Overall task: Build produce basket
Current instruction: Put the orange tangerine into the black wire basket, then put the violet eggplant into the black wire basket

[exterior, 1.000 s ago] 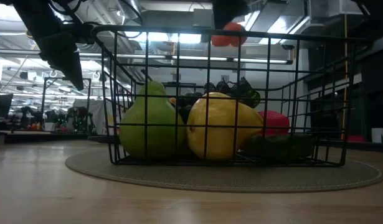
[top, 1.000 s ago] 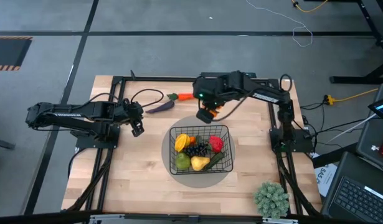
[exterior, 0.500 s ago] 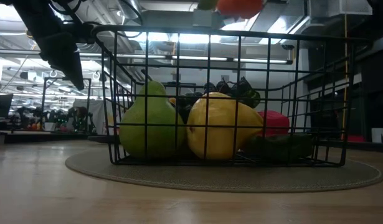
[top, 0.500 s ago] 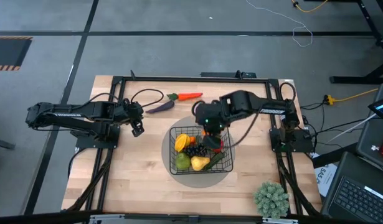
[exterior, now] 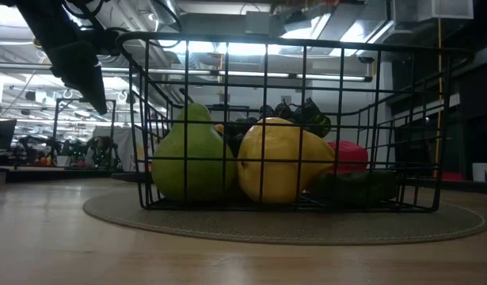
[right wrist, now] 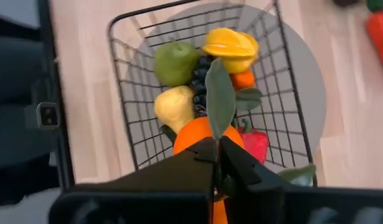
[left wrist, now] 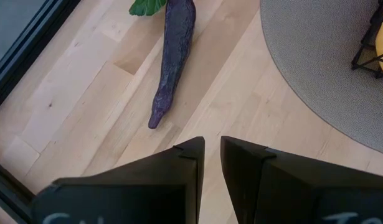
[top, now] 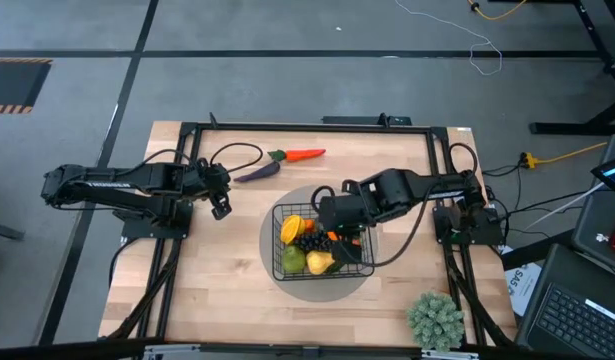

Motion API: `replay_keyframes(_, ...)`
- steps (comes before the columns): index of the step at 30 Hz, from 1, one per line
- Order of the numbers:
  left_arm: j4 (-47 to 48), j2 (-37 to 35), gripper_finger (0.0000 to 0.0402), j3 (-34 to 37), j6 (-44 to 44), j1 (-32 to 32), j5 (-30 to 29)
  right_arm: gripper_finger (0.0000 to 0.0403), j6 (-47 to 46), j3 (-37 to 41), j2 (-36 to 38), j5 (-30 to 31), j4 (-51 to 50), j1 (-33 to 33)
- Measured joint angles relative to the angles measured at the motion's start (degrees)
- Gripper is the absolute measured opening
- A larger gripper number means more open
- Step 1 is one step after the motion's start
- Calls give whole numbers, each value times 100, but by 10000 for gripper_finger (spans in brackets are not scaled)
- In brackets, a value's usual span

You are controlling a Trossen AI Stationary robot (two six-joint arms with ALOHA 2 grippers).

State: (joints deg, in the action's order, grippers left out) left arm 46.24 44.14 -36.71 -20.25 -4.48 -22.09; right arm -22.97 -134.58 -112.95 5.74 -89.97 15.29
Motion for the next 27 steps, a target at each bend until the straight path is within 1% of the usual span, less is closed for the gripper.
replay_keyframes(3,-12,0,41,0,-4,0,-80,6,-391,80,0,221,-11,41)
replay_keyframes(12,-131,0,41,0,94,0,-141,12,-1085,100,-46,272,-5,72)
replay_keyframes(15,-131,0,41,0,94,0,-142,13,-1194,100,-46,564,-5,68)
replay_keyframes(17,-131,0,41,0,96,1,-142,16,-1195,100,-46,569,-5,68)
replay_keyframes(19,-131,0,41,0,96,1,-142,24,-1197,100,-46,534,-5,68)
replay_keyframes(27,-130,0,41,0,98,-1,-143,78,-1142,100,-46,50,-5,113)
